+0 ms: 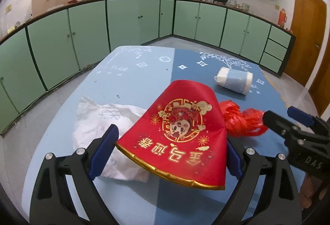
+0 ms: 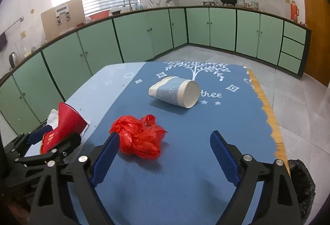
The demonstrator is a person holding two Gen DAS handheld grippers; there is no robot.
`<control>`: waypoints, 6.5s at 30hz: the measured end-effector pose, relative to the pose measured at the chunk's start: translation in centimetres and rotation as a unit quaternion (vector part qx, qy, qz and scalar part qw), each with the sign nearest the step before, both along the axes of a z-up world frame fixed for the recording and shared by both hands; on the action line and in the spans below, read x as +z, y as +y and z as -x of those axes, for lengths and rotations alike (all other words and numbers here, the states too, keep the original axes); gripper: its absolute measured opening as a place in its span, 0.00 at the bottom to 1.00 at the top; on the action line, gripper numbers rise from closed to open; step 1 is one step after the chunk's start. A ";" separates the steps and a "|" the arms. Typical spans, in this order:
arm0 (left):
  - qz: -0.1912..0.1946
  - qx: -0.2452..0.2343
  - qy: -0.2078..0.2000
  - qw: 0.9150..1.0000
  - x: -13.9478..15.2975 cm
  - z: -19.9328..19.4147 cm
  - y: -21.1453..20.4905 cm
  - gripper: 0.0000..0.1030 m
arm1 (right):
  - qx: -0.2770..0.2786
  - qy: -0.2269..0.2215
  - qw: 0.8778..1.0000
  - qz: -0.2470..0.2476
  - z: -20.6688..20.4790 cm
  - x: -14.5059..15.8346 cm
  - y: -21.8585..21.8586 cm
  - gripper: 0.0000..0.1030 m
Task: Collect trash
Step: 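Grasp the red plastic bag with the right gripper while left holds envelope, then carry envelope and red bag over the bin and open both grippers, then move both tools back over the mat toward the tissue and cup, then grasp the white tissue with the left gripper, then grasp the white-and-blue paper cup with the right gripper while left holds tissue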
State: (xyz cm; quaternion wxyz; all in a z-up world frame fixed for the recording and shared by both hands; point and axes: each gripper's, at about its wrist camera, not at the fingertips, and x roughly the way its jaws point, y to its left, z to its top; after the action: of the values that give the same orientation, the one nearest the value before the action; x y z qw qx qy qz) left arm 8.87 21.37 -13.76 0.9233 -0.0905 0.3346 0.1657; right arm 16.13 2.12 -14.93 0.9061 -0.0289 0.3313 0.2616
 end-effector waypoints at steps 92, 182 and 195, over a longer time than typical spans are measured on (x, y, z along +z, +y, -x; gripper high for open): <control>0.047 -0.422 0.022 0.905 -2.1 -9.3 -38.0 0.89 | -0.342 0.047 0.938 -0.040 5.9 -0.1 -40.0 0.08; 0.032 0.015 -0.062 0.997 2.8 -4.4 4.9 0.00 | 0.010 0.021 1.000 0.016 -9.3 -0.2 1.0 0.73; 0.018 0.020 -0.050 0.998 1.3 -7.7 5.2 0.00 | 0.045 0.075 0.996 0.017 -13.8 -3.1 3.3 0.75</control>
State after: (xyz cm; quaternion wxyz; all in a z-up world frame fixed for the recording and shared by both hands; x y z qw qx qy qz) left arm 16.56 26.55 -12.45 0.9337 -0.1222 0.2888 0.1730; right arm 29.93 5.43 -18.03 0.8651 -0.0398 0.4015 0.2981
